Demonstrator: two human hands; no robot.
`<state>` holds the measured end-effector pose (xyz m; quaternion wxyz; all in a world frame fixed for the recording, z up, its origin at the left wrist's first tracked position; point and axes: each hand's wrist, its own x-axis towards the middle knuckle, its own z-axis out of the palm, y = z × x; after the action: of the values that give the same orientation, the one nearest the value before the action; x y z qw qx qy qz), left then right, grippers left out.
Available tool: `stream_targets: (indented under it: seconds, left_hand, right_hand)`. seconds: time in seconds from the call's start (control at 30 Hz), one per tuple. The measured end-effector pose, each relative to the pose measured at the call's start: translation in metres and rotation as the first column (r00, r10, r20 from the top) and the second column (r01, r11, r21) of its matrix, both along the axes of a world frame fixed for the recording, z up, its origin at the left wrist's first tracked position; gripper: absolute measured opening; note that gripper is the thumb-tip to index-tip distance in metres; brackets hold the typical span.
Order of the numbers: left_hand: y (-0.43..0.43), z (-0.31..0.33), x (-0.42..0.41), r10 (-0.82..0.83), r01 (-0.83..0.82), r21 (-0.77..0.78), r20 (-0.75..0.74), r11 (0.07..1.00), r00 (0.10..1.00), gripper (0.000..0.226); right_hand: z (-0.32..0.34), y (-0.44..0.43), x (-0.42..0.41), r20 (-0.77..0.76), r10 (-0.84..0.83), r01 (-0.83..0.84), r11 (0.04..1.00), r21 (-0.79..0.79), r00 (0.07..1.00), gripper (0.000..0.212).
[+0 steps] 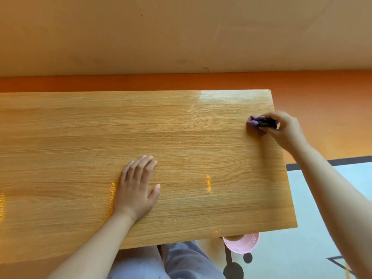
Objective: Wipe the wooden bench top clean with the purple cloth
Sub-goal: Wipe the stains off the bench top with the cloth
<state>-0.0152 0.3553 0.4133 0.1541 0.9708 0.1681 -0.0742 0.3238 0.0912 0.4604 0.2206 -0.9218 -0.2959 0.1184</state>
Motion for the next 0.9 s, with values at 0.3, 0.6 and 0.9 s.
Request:
stream_targets:
  seconds: [0.3, 0.6, 0.9]
  left_hand:
    - [0.0, -0.001, 0.001, -0.001, 0.001, 0.008, -0.048, 1.0, 0.999, 0.064]
    - [0.0, 0.001, 0.001, 0.003, -0.003, 0.018, -0.023, 1.0, 1.0, 0.064]
    - [-0.001, 0.002, 0.001, 0.002, -0.002, 0.018, -0.012, 1.0, 1.0, 0.063]
  right_hand:
    - [-0.009, -0.02, -0.015, 0.046, 0.051, -0.05, 0.999, -0.02, 0.998, 0.027]
    - [-0.011, 0.037, 0.099, 0.071, -0.155, 0.154, 0.988, 0.023, 0.985, 0.028]
    - [-0.013, -0.001, 0.079, -0.123, -0.317, 0.33, 0.938, 0.11, 0.941, 0.025]
